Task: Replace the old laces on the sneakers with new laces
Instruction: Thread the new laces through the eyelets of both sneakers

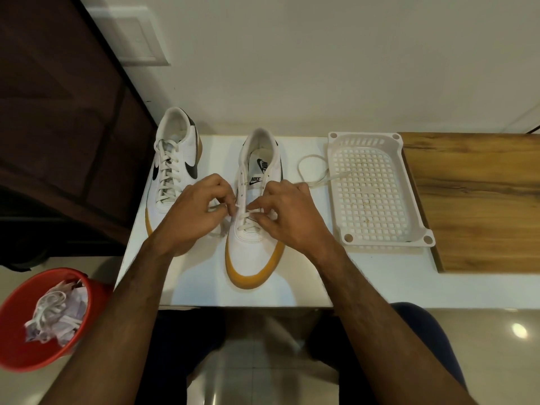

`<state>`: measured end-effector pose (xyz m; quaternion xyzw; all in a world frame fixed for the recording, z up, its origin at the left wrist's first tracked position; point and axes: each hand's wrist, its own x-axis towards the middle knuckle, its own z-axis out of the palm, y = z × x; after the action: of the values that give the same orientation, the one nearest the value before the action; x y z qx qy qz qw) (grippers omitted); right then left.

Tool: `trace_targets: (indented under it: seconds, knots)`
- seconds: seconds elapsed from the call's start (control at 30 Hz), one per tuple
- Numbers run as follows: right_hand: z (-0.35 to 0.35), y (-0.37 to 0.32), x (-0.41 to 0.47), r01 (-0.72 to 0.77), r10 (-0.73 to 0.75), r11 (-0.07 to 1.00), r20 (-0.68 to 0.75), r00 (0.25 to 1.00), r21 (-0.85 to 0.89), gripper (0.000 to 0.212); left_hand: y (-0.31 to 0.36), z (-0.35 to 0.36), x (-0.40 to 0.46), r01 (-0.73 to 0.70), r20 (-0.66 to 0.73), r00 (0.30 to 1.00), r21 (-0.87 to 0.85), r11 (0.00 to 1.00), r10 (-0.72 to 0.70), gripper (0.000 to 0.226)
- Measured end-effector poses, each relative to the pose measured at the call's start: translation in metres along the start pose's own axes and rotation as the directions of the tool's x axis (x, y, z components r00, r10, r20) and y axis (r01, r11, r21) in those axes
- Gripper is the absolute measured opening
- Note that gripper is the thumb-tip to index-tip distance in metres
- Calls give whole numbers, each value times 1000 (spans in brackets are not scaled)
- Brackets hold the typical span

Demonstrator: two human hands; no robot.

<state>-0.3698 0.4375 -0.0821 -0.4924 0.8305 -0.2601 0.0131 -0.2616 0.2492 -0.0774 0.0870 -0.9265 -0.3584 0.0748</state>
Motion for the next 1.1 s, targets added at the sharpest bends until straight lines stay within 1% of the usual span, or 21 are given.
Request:
trace_targets:
  seconds: [0.07, 0.13, 0.17, 0.27, 0.3, 0.4, 0.43, 0.5, 0.57, 0.63, 0.73, 0.8, 0.9, 0.97, 1.03, 1.1]
  knots:
    - [-1, 2, -1, 92, -94, 991, -14, 996, -100, 18, 5, 0, 0, 104, -28, 994, -102, 989, -107, 25]
    - [-2, 2, -1, 159, -164, 973, -15, 986, -169, 18, 9, 1, 1, 196, -3, 980, -152, 969, -199, 10]
    - [-2, 2, -2, 186, -191, 963, -10, 981, -193, 18, 9, 3, 0, 221, 19, 975, -135, 966, -221, 12]
    - [-2, 4, -2, 234, -242, 947, -9, 970, -221, 17, 7, 7, 0, 247, 85, 965, 7, 969, -246, 36]
    - [-2, 4, -2, 240, -248, 946, -9, 969, -216, 17, 8, 8, 0, 263, 100, 960, -7, 965, -261, 40]
    - [-2, 7, -2, 249, -253, 945, 9, 967, -213, 21, 11, 10, 2, 340, 147, 938, -226, 913, -313, 36]
    - [-2, 7, -2, 248, -249, 948, 18, 968, -202, 22, 12, 9, 2, 347, 158, 936, -271, 898, -314, 33]
    - [-1, 7, -3, 201, -201, 974, 9, 980, -105, 21, 13, 7, 2, 334, 158, 941, -299, 894, -299, 27]
    - [-3, 8, -4, 87, -87, 995, -3, 996, 41, 18, 12, 6, 2, 311, 143, 949, -301, 901, -280, 22]
    - [-3, 10, -4, -12, 12, 993, -3, 1000, 119, 13, 11, 5, 3, 295, 133, 955, -302, 906, -267, 17]
    - [-3, 14, -2, -81, 80, 984, 13, 997, 158, 5, 10, 3, 2, 286, 134, 957, -291, 913, -257, 9]
    - [-1, 15, -2, -111, 107, 980, 34, 994, 167, 4, 10, 1, 2, 254, 118, 966, -259, 932, -230, 6]
    - [0, 15, -1, -131, 124, 973, 47, 991, 189, 6, 11, 1, 2, 177, 62, 984, -164, 970, -169, 12]
    - [0, 16, -1, -136, 127, 968, 55, 990, 210, 6, 12, 2, 1, 165, 35, 986, -119, 979, -161, 13]
    - [-1, 18, -2, -154, 141, 957, 70, 988, 244, 6, 12, 2, 1, 209, 62, 978, -182, 961, -201, 16]
    - [-3, 20, -2, -190, 168, 946, 103, 980, 263, 8, 10, -3, 1, 229, 97, 973, -325, 918, -208, 25]
